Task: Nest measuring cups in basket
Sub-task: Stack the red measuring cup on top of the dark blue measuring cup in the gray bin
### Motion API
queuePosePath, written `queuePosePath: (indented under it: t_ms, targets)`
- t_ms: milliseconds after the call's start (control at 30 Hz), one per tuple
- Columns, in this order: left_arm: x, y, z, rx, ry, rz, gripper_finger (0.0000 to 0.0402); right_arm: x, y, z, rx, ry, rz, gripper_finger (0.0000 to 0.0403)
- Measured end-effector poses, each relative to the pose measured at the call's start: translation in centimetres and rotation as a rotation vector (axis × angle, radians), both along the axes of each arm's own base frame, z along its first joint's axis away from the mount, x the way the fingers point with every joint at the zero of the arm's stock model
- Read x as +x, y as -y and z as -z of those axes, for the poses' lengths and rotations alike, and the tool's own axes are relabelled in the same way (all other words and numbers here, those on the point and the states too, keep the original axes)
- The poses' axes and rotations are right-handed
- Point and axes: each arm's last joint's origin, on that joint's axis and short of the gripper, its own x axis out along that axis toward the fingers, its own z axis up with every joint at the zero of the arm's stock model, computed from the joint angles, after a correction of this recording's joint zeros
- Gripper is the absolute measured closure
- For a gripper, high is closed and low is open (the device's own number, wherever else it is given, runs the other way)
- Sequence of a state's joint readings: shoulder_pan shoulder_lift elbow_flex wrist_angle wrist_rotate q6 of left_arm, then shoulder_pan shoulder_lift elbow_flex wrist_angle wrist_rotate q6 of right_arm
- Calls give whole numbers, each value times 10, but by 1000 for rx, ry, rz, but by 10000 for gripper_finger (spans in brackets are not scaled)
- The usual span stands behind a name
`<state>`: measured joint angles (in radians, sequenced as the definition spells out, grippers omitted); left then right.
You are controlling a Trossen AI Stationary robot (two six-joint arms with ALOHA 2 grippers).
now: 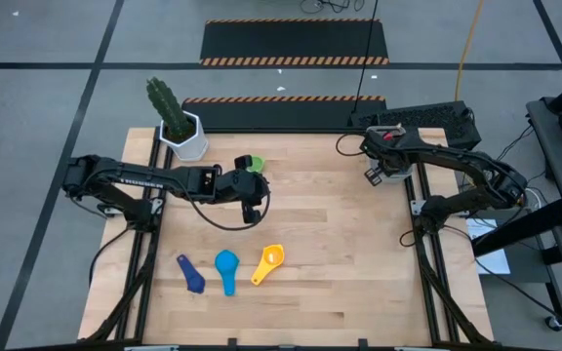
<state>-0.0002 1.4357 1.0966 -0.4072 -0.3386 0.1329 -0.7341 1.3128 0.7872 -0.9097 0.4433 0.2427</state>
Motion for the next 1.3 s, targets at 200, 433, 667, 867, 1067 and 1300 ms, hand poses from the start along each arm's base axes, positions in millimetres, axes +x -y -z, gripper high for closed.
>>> queuePosePath:
  t_ms: [200,433,667,867,1067,1300]
  targets:
    - [0,0,0,0,0,1,284,-6,-5,-5,2,-31,4,401]
    - [0,0,0,2,0,2,284,-6,-5,-6,-13,-24,21,401]
    - [0,0,0,1,1,2,284,2,-5,-5,-15,59,-1,401]
    - [0,0,0,1,1,2,284,2,-3,-5,-20,62,6,401]
    - [0,0,0,-1,2,0,284,-2,-1,-4,-21,58,33,401]
    - [0,0,0,-2,2,-1,284,-8,-5,6,-16,-2,34,401]
